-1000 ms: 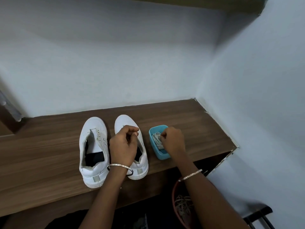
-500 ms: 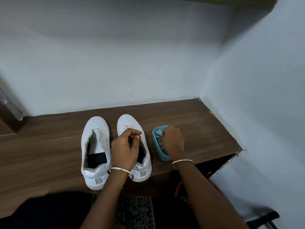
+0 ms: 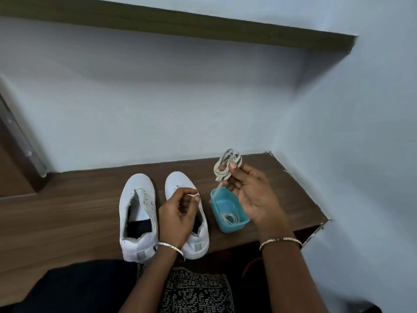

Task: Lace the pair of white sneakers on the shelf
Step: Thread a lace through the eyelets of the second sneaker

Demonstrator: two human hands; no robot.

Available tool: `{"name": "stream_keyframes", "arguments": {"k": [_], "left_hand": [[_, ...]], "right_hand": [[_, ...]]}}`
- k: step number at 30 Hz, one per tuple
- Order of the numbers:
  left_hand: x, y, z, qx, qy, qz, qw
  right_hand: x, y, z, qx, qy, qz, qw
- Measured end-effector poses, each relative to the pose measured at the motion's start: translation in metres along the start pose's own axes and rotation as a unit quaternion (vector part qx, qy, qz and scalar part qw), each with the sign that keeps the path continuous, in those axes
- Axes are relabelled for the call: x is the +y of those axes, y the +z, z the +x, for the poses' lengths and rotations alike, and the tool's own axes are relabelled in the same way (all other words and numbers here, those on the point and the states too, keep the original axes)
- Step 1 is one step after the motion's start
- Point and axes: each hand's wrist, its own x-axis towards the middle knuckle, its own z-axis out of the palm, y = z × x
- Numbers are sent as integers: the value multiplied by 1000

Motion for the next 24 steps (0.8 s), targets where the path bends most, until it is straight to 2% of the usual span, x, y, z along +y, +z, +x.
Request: {"name": "stream_keyframes", "arguments": {"k": [3,6,8,13,17,21,24], "left_hand": [[4,3,2,-23,-53,-85,995],[13,0,7,-46,-142,-231,961],[14,-4,10,-52,-166,-268,948],[4,-12,11,-47,-172,-288,941],[-4,-19,17,-42,-130,-255,957],[-10,-20,20,6,-102,-215,971],[-19,-22,25,33,-96,-191,976]], "right_hand": [[10,12,-9,-10,10,33,999],[25,25,-11,-11,15,56,998],[36,32,-10,-10,15,66,998],[64,43,-1,-8,-18,42,999],[75,48,6,-11,-52,-15,998],[81,43,12,-10,-91,-84,992],[90,38,14,-5,-80,-117,990]]}}
